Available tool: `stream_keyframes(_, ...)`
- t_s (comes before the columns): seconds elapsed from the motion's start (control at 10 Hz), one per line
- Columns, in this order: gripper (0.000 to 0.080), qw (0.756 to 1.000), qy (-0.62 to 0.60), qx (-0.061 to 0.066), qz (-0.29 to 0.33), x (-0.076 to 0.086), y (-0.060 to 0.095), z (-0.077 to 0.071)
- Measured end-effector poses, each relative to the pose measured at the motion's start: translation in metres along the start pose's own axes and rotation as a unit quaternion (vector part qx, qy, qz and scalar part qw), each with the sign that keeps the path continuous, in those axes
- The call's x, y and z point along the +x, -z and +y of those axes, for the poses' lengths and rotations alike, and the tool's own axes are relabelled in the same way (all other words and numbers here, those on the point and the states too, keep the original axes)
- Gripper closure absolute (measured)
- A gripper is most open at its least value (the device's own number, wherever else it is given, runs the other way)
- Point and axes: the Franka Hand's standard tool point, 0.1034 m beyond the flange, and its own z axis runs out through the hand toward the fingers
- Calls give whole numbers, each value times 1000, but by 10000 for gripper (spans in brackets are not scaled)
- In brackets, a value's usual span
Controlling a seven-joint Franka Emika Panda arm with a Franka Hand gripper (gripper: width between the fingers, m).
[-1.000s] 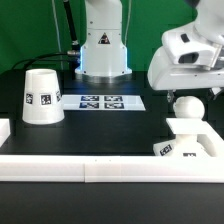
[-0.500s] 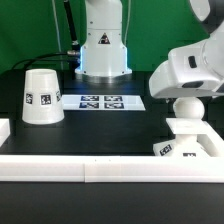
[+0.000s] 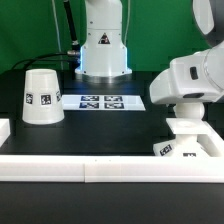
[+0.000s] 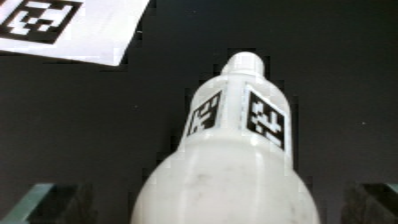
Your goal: Assemble lamp
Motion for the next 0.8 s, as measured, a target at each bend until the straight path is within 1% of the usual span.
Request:
stream_keyframes(0.5, 100, 1000, -13, 0, -7, 6, -12, 1)
stream_keyframes(0.8, 100, 1000, -13, 2, 2, 12, -16, 0)
